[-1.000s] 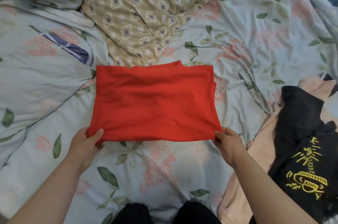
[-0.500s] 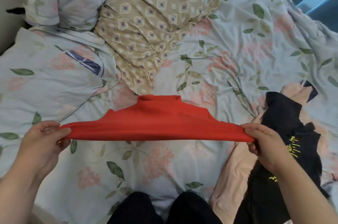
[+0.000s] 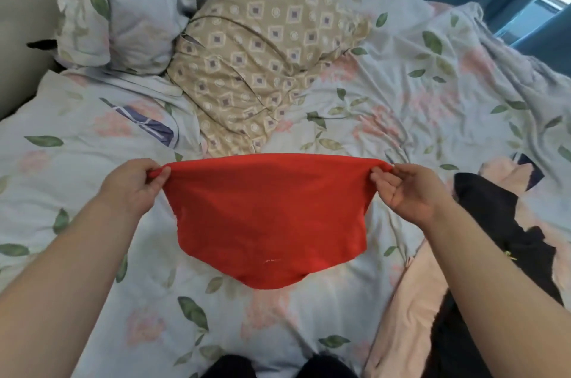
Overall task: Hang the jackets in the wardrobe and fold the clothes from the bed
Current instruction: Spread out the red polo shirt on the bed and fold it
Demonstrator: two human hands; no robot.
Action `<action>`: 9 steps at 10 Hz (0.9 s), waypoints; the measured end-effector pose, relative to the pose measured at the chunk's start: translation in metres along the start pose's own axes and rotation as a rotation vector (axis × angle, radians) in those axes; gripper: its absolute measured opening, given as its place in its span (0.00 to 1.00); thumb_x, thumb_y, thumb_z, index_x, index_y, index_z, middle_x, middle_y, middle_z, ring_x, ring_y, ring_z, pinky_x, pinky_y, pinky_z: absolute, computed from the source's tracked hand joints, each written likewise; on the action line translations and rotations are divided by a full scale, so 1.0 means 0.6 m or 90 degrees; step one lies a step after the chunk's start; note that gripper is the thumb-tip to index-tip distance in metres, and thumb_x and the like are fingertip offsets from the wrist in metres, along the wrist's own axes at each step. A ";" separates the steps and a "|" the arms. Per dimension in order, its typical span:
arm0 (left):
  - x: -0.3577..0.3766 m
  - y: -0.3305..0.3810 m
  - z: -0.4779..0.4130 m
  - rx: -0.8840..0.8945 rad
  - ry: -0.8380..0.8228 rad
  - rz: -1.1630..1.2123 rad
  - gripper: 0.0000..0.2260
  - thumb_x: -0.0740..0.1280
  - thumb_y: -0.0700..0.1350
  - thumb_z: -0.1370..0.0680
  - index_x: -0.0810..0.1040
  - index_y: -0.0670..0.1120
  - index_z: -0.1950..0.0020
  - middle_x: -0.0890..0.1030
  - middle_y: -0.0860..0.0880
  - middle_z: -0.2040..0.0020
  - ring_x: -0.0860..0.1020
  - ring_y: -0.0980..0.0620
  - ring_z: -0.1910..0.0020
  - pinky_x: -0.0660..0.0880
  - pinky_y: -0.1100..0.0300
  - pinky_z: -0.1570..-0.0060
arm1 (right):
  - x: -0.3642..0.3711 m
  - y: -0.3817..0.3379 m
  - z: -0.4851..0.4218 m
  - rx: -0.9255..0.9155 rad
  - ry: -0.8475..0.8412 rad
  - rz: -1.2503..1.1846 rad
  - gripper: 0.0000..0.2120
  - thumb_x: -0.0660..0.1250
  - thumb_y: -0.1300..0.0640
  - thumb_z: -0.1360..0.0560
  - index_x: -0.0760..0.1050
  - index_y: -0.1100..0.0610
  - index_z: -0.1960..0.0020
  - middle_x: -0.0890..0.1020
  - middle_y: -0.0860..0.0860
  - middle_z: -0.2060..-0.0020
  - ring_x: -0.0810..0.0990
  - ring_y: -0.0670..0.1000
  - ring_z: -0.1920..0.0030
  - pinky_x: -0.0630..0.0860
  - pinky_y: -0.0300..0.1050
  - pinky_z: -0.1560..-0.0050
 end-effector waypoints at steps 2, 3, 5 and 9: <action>0.024 0.017 -0.110 0.078 0.103 -0.090 0.12 0.58 0.38 0.18 0.71 0.41 0.61 0.72 0.44 0.60 0.75 0.45 0.56 0.76 0.60 0.55 | 0.039 0.018 -0.106 -0.007 0.008 0.033 0.08 0.57 0.62 0.21 0.75 0.60 0.53 0.81 0.53 0.55 0.81 0.52 0.56 0.82 0.41 0.62; 0.040 0.045 -0.120 0.163 0.118 -0.322 0.14 0.62 0.47 0.18 0.81 0.37 0.51 0.81 0.37 0.55 0.79 0.37 0.49 0.72 0.52 0.50 | 0.044 -0.004 -0.134 -0.049 0.000 0.052 0.07 0.59 0.64 0.22 0.74 0.58 0.49 0.81 0.52 0.53 0.80 0.52 0.54 0.82 0.42 0.61; 0.058 -0.068 -0.127 0.077 0.044 -0.215 0.08 0.61 0.35 0.21 0.76 0.40 0.43 0.75 0.45 0.55 0.78 0.50 0.59 0.76 0.59 0.63 | -0.027 0.041 -0.158 -0.080 0.081 0.270 0.11 0.60 0.65 0.24 0.72 0.56 0.43 0.78 0.53 0.59 0.76 0.50 0.63 0.75 0.44 0.59; 0.077 -0.333 -0.122 0.141 -0.298 -1.161 0.44 0.70 0.63 0.28 0.49 0.53 0.20 0.41 0.46 0.20 0.39 0.43 0.21 0.49 0.43 0.24 | -0.125 0.174 -0.194 -0.108 0.169 0.662 0.25 0.72 0.52 0.28 0.70 0.56 0.34 0.77 0.54 0.39 0.80 0.56 0.46 0.79 0.56 0.42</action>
Point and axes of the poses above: each hand's wrist, its own z-axis away from the middle knuckle, its own x-axis out of the palm, y = z × x, the point moved 9 cm from there along -z, towards the middle knuckle
